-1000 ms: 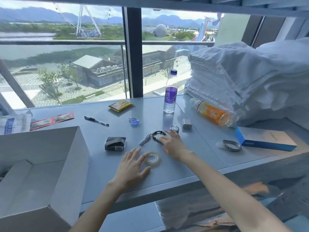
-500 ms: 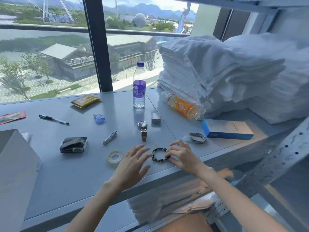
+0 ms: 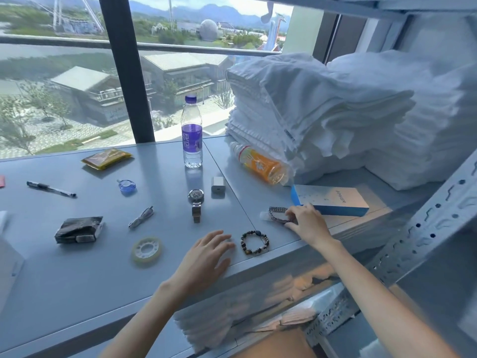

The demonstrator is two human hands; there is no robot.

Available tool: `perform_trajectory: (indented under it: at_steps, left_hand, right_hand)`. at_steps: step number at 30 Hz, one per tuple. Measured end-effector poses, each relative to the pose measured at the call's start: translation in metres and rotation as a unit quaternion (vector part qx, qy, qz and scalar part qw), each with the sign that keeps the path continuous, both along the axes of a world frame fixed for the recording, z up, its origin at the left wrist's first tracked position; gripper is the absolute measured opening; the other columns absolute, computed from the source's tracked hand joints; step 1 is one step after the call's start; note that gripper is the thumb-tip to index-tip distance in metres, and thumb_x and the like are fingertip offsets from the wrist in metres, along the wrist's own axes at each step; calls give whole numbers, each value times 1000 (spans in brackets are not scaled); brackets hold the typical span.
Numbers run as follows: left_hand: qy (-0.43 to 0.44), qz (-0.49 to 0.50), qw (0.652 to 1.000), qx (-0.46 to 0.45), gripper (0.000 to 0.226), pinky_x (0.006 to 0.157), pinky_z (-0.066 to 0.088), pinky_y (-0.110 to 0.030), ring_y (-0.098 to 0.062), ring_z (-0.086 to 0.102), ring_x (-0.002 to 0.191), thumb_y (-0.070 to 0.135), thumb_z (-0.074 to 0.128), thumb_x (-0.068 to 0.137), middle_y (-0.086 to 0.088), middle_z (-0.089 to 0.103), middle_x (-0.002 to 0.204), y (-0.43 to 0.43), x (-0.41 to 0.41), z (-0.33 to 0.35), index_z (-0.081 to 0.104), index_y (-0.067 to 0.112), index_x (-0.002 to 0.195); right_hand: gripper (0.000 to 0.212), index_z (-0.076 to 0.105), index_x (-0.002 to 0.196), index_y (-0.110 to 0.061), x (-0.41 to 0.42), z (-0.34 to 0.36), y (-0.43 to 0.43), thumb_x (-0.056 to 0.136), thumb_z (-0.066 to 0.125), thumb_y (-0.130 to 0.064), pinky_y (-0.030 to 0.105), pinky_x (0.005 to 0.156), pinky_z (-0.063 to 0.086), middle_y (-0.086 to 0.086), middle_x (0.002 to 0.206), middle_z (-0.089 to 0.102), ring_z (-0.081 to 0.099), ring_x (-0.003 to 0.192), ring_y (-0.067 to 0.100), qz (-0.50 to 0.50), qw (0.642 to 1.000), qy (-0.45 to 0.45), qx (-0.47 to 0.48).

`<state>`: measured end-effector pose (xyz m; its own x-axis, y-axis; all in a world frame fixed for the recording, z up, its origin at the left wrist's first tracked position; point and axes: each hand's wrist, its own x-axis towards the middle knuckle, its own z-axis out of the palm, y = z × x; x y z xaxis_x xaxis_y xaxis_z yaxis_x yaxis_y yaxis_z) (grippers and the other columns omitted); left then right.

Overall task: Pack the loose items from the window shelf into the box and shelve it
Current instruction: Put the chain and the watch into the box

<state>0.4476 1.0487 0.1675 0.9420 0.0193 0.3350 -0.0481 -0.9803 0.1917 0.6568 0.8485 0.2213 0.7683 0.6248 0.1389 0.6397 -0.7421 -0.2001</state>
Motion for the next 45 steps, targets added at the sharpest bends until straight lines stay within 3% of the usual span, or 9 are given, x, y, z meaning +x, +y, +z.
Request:
perform_trajectory:
  at_steps: [5,14,18,23,28,30,33,36,45]
  left_hand:
    - [1,6,1000,-11,39,93,50,-36,-22,52,121,40,37,88,4,60,124,3,4,-2,62,23,113]
    - [-15,39,999,-13,36,93,49,-34,-20,51,120,37,39,89,3,59,125,15,4,-1,61,23,113]
    - [-16,72,996,-44,29,91,51,-38,-23,52,118,26,55,85,0,59,124,24,-3,-3,62,20,113]
    - [-11,79,996,-51,42,91,51,-36,-20,53,115,39,38,83,2,60,121,26,-13,-1,63,20,111]
    - [-9,64,996,-54,43,92,50,-36,-20,52,118,42,38,85,1,59,124,18,-11,1,62,19,114]
    - [-8,56,997,-55,43,92,50,-35,-21,51,118,43,38,87,1,58,125,12,-9,2,61,20,115]
    - [-8,37,998,-48,43,93,48,-34,-21,50,119,44,38,88,1,58,125,4,-7,5,61,20,115]
    - [-4,26,999,-41,42,94,47,-33,-20,49,119,43,38,89,1,58,126,-1,-6,6,60,20,115]
    - [-9,58,997,-47,40,92,50,-33,-18,45,118,41,38,88,0,58,125,-18,-14,6,60,20,114]
  right_hand:
    - [16,68,97,-16,1,6,3,83,67,-23,34,87,45,1,90,62,51,101,18,24,998,5,61]
    - [12,68,87,-11,-24,22,28,76,73,-10,28,72,49,-4,81,55,55,77,15,146,956,-28,252]
    - [12,66,84,-16,-40,4,29,75,74,-13,29,69,51,-4,80,61,53,80,9,241,950,-27,197]
    - [11,67,78,-18,-37,-15,23,73,77,-16,39,80,51,-4,82,65,49,97,8,292,946,4,141]
    - [20,67,88,-21,-22,-3,22,71,78,-25,28,108,28,-4,128,50,34,125,8,302,940,152,52]
    - [31,64,95,-19,-17,2,23,69,80,-24,20,109,19,-5,139,40,26,132,6,308,933,188,3]
    - [30,66,94,-14,-14,5,23,68,80,-19,13,100,31,3,127,53,45,119,12,314,928,202,-14]
    - [16,67,85,-13,-12,1,22,73,75,-8,35,84,51,12,98,63,59,91,16,319,931,173,36]
    - [11,67,84,-14,-14,-4,21,75,74,-12,30,71,52,4,84,64,54,72,2,354,928,100,58]
